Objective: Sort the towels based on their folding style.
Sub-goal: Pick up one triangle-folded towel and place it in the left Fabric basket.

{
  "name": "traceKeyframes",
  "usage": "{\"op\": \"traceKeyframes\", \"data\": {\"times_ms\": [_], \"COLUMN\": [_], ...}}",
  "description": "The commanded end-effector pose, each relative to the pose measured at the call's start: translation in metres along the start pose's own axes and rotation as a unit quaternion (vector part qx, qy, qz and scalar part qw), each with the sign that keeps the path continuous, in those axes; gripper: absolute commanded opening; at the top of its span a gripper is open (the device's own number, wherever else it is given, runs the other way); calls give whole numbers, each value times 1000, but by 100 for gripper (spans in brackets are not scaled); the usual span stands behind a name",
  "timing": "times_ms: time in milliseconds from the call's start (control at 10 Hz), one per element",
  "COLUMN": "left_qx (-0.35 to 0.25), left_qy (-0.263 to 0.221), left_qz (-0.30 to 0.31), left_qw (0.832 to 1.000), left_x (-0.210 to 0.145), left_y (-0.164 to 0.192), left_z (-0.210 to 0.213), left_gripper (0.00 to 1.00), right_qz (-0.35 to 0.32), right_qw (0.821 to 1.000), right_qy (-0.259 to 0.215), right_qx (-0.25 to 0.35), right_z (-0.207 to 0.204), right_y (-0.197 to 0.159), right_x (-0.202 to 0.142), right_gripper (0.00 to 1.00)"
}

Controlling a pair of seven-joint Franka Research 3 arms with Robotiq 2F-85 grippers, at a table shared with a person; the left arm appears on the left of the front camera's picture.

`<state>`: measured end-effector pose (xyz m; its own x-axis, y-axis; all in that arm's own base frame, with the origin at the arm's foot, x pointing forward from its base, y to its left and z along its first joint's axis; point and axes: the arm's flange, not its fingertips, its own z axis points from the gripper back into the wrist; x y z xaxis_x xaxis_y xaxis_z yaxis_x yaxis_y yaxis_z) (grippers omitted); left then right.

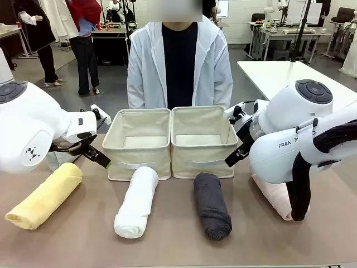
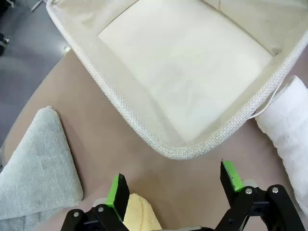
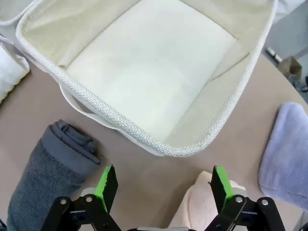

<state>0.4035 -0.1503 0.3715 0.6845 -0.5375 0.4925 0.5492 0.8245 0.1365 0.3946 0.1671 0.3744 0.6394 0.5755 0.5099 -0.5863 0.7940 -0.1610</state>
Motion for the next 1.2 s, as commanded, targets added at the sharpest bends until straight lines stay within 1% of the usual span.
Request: {"op": "traceKeyframes", "data": {"times_ms": [0,1100], "left_qx": [0,0], "left_qy": [0,0], "left_qz": [0,0], "left_qw": [1000,1000], "left_x": [0,0], "left_y": [0,0], "left_z": [0,0], "left_gripper": [100,100], "right_qz": [0,0], "right_qw": [1000,1000], "right_qy": [0,0], "right_qx": [0,0], "right_z": [0,0], "right_y": [0,0], "right_x": [0,0], "right_gripper": [100,100]}}
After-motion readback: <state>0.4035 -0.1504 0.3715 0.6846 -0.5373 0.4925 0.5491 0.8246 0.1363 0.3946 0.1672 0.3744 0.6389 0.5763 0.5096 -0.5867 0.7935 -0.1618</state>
